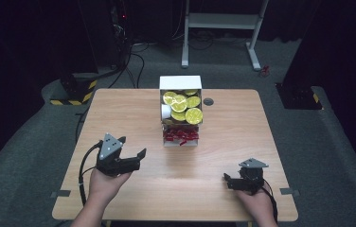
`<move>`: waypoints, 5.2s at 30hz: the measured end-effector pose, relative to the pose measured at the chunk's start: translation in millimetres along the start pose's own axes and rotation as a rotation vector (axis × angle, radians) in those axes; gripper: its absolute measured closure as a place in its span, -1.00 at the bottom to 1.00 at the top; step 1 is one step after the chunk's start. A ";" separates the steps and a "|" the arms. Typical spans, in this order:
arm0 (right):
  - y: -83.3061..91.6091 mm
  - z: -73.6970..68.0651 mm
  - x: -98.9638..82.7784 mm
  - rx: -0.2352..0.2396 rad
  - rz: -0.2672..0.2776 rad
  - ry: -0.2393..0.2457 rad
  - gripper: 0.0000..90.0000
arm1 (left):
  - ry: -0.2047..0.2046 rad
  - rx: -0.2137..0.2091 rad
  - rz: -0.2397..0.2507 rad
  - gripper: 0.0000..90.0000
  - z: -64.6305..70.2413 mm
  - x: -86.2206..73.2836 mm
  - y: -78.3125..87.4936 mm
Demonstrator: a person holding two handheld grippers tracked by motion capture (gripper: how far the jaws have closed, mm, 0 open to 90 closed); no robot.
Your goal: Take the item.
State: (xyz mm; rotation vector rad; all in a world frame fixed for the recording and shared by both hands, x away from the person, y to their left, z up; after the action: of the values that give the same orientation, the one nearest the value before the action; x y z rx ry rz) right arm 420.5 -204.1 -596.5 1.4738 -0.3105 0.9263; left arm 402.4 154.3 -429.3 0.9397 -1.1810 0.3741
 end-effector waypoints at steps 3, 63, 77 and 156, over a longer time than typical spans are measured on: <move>0.1 -0.1 -0.1 0.000 -0.002 -0.001 -0.82 | -0.015 0.000 0.008 -0.63 3.5 6.7 -1.3; 0.9 -0.3 -0.7 -0.003 -0.001 -0.003 -0.82 | -0.098 -0.049 0.064 -0.47 29.9 109.4 -91.9; 1.3 -0.6 -1.4 -0.002 -0.004 -0.004 -0.82 | -0.121 -0.011 0.121 0.16 27.7 131.4 -97.4; 2.0 -0.9 -2.0 -0.004 0.000 -0.003 -0.82 | -0.021 0.055 0.169 -0.11 -20.4 95.8 -27.1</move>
State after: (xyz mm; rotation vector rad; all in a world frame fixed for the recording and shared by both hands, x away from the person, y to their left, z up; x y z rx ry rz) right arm 417.6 -204.3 -596.6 1.4713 -0.3143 0.9231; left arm 469.7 134.3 -355.8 0.8948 -1.2788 0.5357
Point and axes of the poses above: each handheld gripper's, and its own axes: y roughly backward along the jaws, x roughly out of its top, z roughly to its right, the point moved 10 cm from there along -y, roughly forward along the jaws, and after that the axes turned 10 degrees about -x, right-handed, at the moved point
